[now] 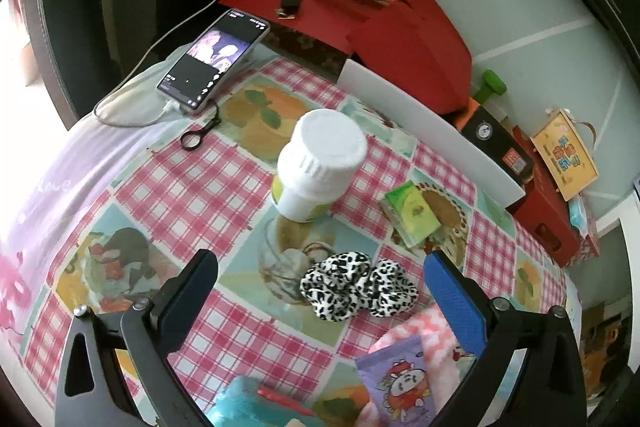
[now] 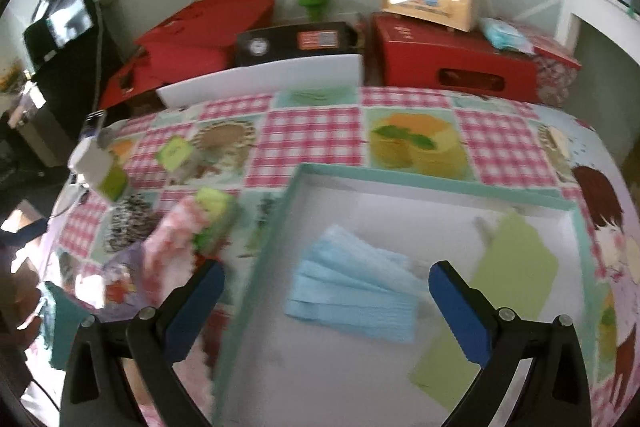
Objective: Organize soft objects
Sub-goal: 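Move both open tools back toward the pile of soft items, then grasp the purple wipes packet with the right tool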
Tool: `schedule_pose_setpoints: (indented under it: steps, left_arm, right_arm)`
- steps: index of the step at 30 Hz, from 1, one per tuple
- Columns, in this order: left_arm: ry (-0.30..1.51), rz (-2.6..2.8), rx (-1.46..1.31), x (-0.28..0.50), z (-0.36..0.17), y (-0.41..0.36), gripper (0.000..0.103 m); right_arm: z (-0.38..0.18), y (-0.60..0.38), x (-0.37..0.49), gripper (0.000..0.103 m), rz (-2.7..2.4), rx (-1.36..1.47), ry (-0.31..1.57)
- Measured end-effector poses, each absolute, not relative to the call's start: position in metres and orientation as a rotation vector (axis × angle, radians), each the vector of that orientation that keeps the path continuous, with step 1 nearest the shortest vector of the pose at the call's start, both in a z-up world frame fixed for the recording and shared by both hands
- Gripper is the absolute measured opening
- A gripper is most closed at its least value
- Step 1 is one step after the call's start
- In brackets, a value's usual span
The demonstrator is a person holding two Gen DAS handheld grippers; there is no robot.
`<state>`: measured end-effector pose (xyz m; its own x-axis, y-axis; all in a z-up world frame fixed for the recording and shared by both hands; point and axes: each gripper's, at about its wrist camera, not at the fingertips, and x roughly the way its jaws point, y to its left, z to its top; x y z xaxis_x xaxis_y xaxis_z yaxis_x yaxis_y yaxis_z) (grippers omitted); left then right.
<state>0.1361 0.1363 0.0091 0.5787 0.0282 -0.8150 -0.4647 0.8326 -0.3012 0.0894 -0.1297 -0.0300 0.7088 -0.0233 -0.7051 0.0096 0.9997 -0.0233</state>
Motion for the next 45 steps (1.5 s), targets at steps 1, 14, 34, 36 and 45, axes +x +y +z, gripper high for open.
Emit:
schedule_pose_setpoints:
  steps: [1, 14, 34, 36, 45]
  left_arm:
    - [0.921, 0.303, -0.531, 0.136, 0.008, 0.138, 0.102]
    - [1.091, 0.283, -0.376, 0.143, 0.0, 0.127, 0.102]
    - [1.213, 0.312, -0.345, 0.144, -0.022, 0.133, 0.102]
    - [1.218, 0.312, -0.341, 0.145, -0.024, 0.132, 0.102]
    - [1.233, 0.319, -0.315, 0.146, -0.027, 0.127, 0.102]
  right_arm:
    - [-0.029, -0.124, 0.091, 0.103, -0.008, -0.023, 0.784]
    - [-0.047, -0.033, 0.102, 0.103, 0.233, -0.126, 0.878]
    - [-0.081, 0.013, 0.103, 0.087, 0.3, -0.256, 0.97]
    - [-0.083, 0.013, 0.104, 0.084, 0.296, -0.258, 0.971]
    - [-0.086, 0.005, 0.105, 0.061, 0.318, -0.215, 0.972]
